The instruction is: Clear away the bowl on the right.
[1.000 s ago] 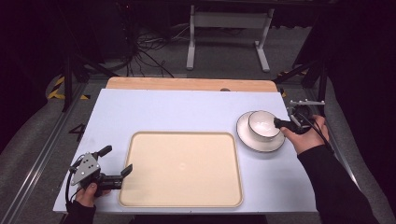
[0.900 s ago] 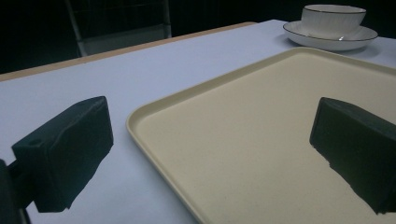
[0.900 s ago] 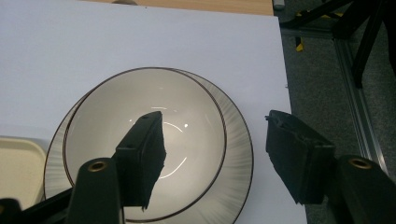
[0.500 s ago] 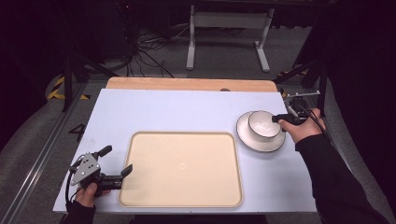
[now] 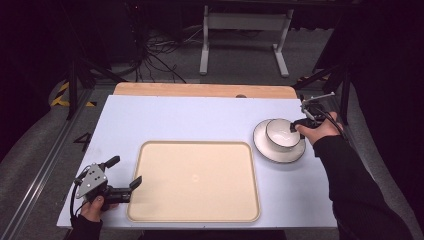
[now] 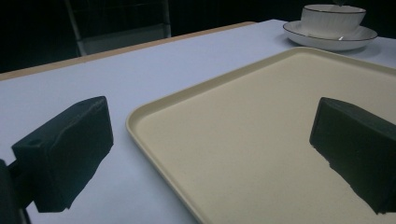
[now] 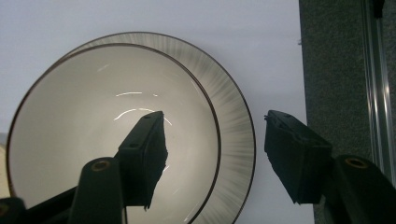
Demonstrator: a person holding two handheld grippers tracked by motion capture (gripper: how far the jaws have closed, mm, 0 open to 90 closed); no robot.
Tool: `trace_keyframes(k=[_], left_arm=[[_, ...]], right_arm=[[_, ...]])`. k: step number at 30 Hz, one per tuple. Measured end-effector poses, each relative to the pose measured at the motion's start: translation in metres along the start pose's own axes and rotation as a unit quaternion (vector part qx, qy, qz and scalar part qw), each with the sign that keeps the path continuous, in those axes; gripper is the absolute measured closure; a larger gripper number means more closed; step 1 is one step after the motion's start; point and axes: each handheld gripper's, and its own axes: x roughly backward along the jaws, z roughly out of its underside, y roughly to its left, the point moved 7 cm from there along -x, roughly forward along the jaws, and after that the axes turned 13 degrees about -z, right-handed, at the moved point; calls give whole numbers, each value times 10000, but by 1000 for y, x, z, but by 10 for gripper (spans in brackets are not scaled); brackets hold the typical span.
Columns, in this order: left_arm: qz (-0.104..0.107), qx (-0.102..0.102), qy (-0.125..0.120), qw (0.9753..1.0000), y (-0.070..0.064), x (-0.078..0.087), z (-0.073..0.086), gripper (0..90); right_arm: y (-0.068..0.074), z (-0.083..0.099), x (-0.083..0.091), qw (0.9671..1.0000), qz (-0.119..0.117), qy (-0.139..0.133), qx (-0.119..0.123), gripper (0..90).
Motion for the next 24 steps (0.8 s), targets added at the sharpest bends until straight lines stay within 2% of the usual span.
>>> trace_keyframes(k=[4,7,10,20,24], left_arm=[[3,-9,16,10000,0,0,0,1],[3,-8,17,10000,0,0,0,1],[4,-9,18,10000,0,0,0,1],[3,-20,30,10000,0,1,0,1],[-4,-24,31,10000,0,0,0,1]], right_arm=[[-2,1,-9,9998,3,201,-87,401],[-1,2,-12,9996,-1,235,-163,414],[-3,2,-17,9992,15,354,-191,470],[-12,5,-31,9961,-45,696,-549,638],[-11,6,-34,9941,-180,766,-752,712]])
